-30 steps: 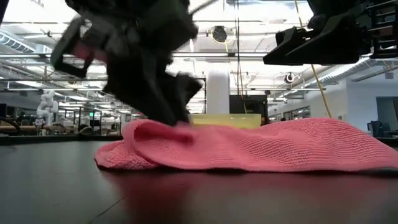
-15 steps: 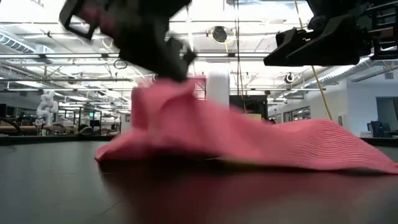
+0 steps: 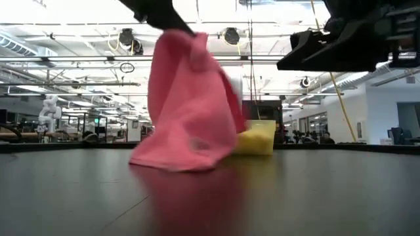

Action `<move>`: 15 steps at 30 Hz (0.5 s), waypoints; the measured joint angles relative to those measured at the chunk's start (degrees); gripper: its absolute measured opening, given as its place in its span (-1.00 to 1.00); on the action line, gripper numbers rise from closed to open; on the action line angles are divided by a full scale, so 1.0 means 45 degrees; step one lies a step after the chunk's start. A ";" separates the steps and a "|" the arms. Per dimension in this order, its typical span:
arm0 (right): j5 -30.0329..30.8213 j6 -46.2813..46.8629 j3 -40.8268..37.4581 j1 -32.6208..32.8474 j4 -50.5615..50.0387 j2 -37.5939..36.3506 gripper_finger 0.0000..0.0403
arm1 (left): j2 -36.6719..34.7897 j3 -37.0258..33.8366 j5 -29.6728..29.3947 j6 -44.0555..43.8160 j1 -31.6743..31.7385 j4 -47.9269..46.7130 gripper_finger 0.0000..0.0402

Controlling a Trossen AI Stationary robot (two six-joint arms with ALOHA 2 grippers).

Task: Fold microfiber towels
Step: Fold the pink towel

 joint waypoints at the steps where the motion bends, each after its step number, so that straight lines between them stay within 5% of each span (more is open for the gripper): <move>1: 0.0252 -0.0176 0.0000 0.0004 0.0146 0.0150 0.05 | 0.0021 0.0000 -0.0216 -0.0123 0.0104 -0.0229 -0.95; 8: 0.3967 -0.1539 0.0000 -0.0254 0.1675 0.2055 0.13 | 0.0414 -0.0018 -0.0372 -0.0969 0.0746 -0.1089 -0.94; 11: 0.4119 -0.1642 0.0000 -0.0844 0.2647 0.3081 0.12 | 0.0499 -0.0009 0.0113 -0.0932 0.0754 -0.1083 -0.92; 15: 0.3542 -0.1707 0.0010 -0.1425 0.3140 0.3786 0.07 | 0.0335 -0.0010 0.2629 -0.0544 0.0321 -0.0614 -0.98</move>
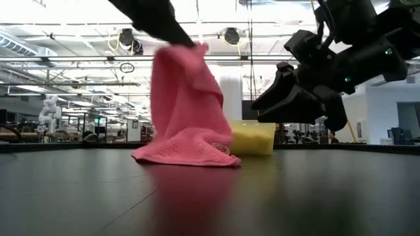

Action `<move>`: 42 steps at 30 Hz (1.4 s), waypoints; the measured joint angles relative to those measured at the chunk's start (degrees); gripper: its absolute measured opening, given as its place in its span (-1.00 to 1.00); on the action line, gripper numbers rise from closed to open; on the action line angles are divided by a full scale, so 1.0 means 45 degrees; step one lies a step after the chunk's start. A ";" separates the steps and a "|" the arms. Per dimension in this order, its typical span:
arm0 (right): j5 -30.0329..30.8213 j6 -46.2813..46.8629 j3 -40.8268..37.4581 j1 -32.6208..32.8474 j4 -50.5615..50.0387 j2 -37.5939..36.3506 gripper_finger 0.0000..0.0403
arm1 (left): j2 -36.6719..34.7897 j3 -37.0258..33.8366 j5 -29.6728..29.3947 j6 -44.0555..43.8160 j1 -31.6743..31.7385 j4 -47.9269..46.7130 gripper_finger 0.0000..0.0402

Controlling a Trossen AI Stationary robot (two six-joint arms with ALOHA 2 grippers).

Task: Fold microfiber towels
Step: Fold the pink towel

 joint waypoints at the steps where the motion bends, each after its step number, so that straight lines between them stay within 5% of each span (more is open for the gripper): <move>1: -0.0077 -0.0088 0.0000 -0.0037 0.0012 0.0025 0.06 | -0.0082 0.0000 0.0621 0.0134 -0.0226 0.0014 -0.98; 6: -0.1686 -0.0142 0.0005 0.0212 0.0186 -0.0087 0.05 | -0.0300 0.0005 0.0641 0.0305 -0.1141 0.0236 -0.93; 15: -0.1738 0.0332 0.0010 0.0449 0.0615 0.0950 0.04 | -0.0082 -0.0524 0.2482 -0.1093 -0.1458 -0.1740 -0.93; 21: -0.2039 0.0184 0.0824 0.0279 0.1183 0.2355 0.04 | -0.0078 -0.2688 0.3661 -0.2813 -0.2190 0.0621 -0.91; 28: -0.2240 -0.0117 0.3445 0.0065 -0.2456 0.3195 0.04 | -0.0082 -0.3891 0.3550 -0.4231 -0.2646 0.1918 -0.91; 34: -0.1016 -0.3030 0.5304 -0.0238 -0.6198 0.3177 0.04 | -0.0087 -0.4206 0.3302 -0.4236 -0.2746 0.2165 -0.90; 42: -0.1106 -0.9220 0.5528 -0.0588 -0.6174 0.3177 0.02 | -0.0087 -0.4313 0.2789 -0.4085 -0.2701 0.2233 -0.74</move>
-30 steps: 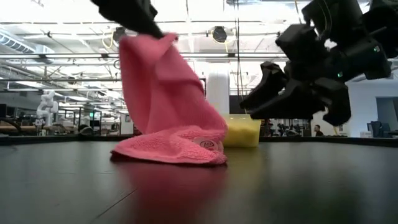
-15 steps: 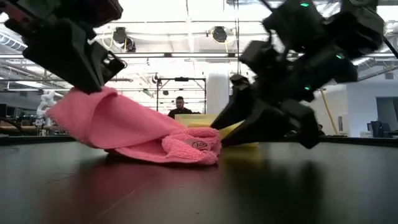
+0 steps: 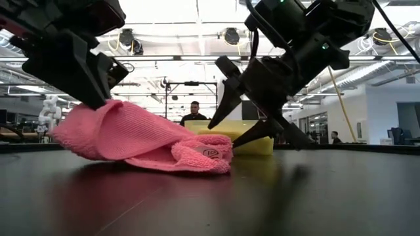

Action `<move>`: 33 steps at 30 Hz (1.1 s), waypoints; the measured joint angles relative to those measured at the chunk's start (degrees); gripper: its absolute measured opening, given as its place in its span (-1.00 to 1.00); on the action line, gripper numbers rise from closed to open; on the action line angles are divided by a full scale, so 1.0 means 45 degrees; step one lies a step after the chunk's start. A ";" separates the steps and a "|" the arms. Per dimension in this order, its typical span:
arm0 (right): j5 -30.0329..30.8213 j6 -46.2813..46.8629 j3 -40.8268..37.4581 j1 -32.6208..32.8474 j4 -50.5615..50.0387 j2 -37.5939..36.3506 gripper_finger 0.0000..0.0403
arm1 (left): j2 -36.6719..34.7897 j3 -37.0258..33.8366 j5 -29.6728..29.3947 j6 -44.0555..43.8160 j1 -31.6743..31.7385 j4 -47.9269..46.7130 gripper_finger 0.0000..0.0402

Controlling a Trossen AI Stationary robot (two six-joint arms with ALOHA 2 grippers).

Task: Fold microfiber towels
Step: Fold the pink towel

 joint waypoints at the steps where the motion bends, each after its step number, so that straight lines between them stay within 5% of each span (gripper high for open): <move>1: -0.0258 -0.0607 0.0004 -0.0048 0.0006 0.0000 -0.01 | 0.0000 0.0000 -0.0038 0.0000 0.0020 0.0016 -0.70; 7: -0.1884 -0.2497 0.0011 -0.0538 0.0381 0.0145 -0.27 | 0.0000 0.0000 -0.0327 0.0073 0.0021 0.0205 -0.50; 15: -0.1882 -0.3695 0.0076 -0.0993 0.1826 0.1256 -0.72 | 0.0000 0.0000 -0.0320 0.0203 0.0017 0.0587 -0.38; 18: -0.1023 -0.2730 0.0067 -0.0951 0.1831 0.1143 -0.94 | 0.0000 0.0000 -0.0004 0.0597 0.0017 0.0563 -0.38; 22: 0.0135 -0.1735 -0.0016 -0.0758 0.1152 0.0684 -0.96 | 0.0000 0.0000 0.0230 0.0861 0.0016 0.0871 -0.38; 33: 0.0078 0.3143 -0.0020 -0.0275 -0.2711 -0.2075 -1.00 | 0.1881 -0.0005 0.0734 0.1890 0.0127 0.2942 -0.38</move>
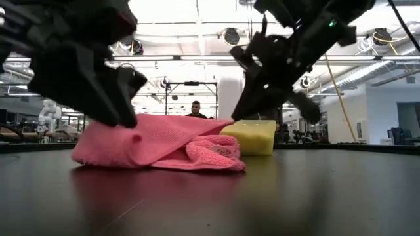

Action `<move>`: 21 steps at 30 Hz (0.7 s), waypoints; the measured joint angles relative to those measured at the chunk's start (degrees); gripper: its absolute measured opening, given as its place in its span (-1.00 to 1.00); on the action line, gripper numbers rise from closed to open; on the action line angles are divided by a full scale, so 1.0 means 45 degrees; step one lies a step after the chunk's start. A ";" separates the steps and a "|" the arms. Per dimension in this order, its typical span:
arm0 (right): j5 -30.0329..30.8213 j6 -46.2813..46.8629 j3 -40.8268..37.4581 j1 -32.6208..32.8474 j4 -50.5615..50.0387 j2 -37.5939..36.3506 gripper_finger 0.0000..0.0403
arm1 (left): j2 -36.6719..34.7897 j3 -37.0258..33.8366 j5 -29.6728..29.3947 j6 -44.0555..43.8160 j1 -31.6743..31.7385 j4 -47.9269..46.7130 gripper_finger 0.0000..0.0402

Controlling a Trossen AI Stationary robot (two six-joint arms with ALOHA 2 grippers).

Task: Fold microfiber towels
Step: Fold the pink towel

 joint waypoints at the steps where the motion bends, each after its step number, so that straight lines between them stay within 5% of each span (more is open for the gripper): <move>1: -0.0009 0.0342 -0.0030 0.0063 -0.0212 -0.0169 -1.00 | 0.0203 0.0000 0.0181 -0.0101 0.0025 0.0082 -0.38; 12: -0.0025 0.1331 -0.1099 0.0364 -0.0347 -0.1423 -1.00 | 0.0334 0.0186 0.2571 -0.1157 -0.0188 -0.0037 -0.38; 21: -0.0035 0.1456 -0.1127 0.0355 -0.0321 -0.1417 -1.00 | 0.0266 0.0277 -0.1372 0.1625 -0.1030 0.0025 -0.38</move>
